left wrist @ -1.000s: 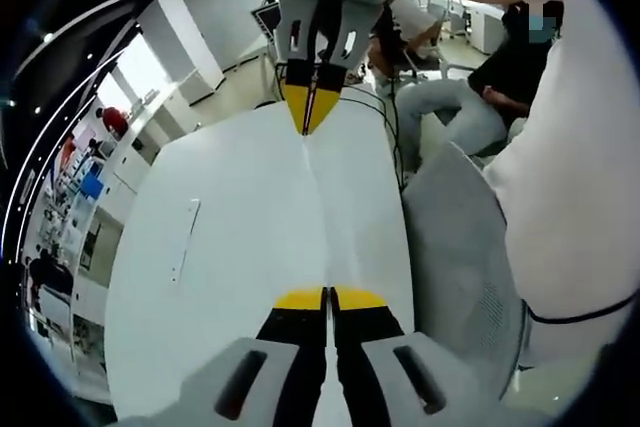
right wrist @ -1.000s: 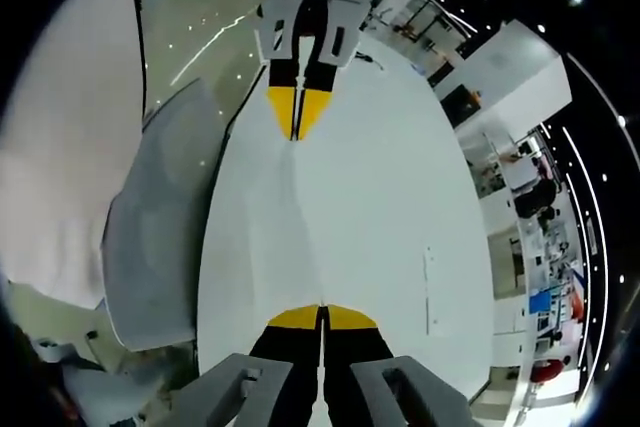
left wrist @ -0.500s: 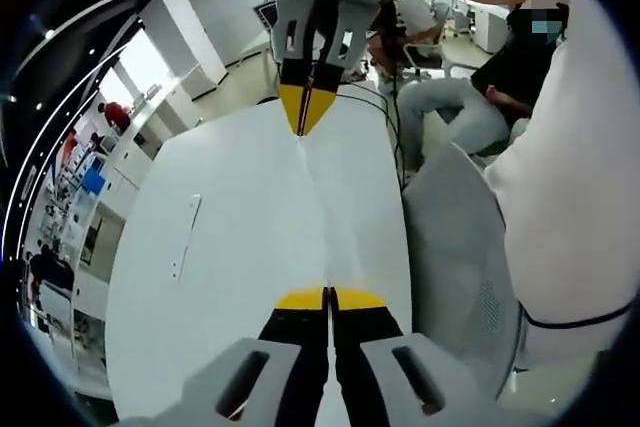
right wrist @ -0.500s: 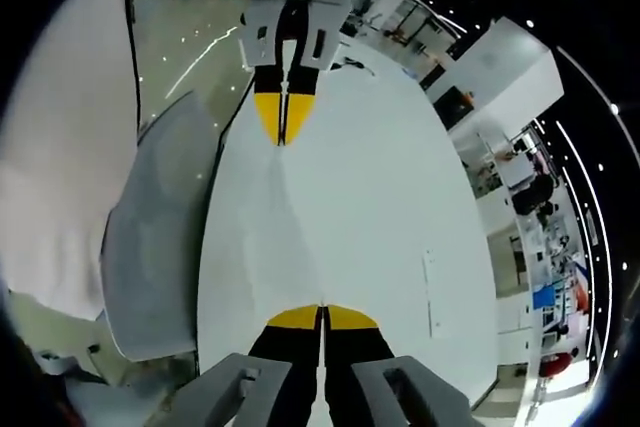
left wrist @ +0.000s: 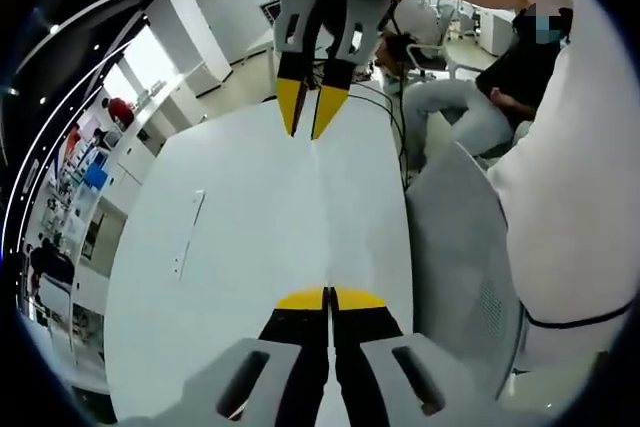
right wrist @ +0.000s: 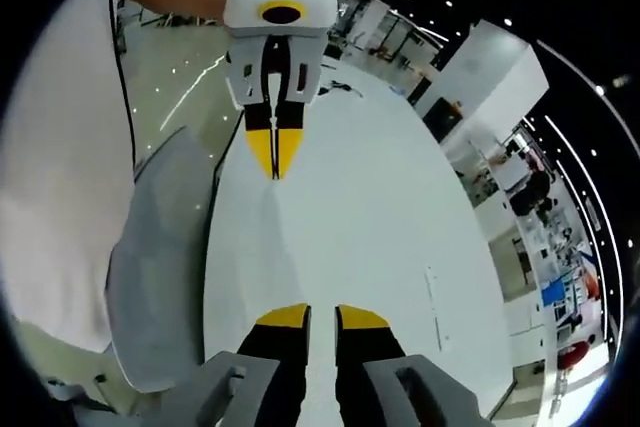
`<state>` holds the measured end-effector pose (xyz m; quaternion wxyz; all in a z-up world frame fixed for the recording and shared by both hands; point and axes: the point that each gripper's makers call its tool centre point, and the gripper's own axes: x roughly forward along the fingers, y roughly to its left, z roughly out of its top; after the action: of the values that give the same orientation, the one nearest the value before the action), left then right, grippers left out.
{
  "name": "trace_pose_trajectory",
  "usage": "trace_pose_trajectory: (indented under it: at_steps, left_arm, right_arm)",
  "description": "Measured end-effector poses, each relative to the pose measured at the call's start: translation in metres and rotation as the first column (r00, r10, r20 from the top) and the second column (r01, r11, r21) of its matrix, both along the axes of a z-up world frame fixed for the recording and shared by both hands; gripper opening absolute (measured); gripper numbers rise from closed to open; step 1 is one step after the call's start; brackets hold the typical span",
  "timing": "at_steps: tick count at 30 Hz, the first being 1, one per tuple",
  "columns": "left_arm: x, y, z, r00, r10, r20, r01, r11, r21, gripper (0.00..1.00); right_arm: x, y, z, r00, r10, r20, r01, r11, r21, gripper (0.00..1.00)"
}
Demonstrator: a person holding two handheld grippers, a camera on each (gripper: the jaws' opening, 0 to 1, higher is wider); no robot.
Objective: Arrange the food packaging bags into a neat stack by flattening each bag and aligning their edges.
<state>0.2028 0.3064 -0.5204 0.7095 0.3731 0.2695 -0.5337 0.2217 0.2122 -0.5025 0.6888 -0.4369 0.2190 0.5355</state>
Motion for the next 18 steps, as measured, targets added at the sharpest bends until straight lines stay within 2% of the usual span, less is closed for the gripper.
trace_pose_trajectory:
  at_steps: [7, 14, 18]
  left_arm:
    - [0.000, -0.001, -0.001, 1.000, -0.004, 0.002, 0.004, 1.000, -0.001, 0.00]
    - [0.000, -0.005, 0.001, 1.000, -0.009, 0.009, 0.010, 1.000, -0.008, 0.00]
    - [-0.001, -0.007, 0.002, 1.000, -0.015, 0.012, 0.015, 1.000, -0.010, 0.00]
  right_arm:
    - [-0.015, 0.034, 0.006, 0.997, 0.072, -0.039, -0.069, 0.995, 0.067, 0.09]
    - [-0.023, 0.060, -0.002, 0.989, 0.127, -0.077, -0.119, 0.988, 0.097, 0.08]
    - [-0.024, 0.071, -0.008, 0.985, 0.151, -0.081, -0.143, 0.986, 0.091, 0.08]
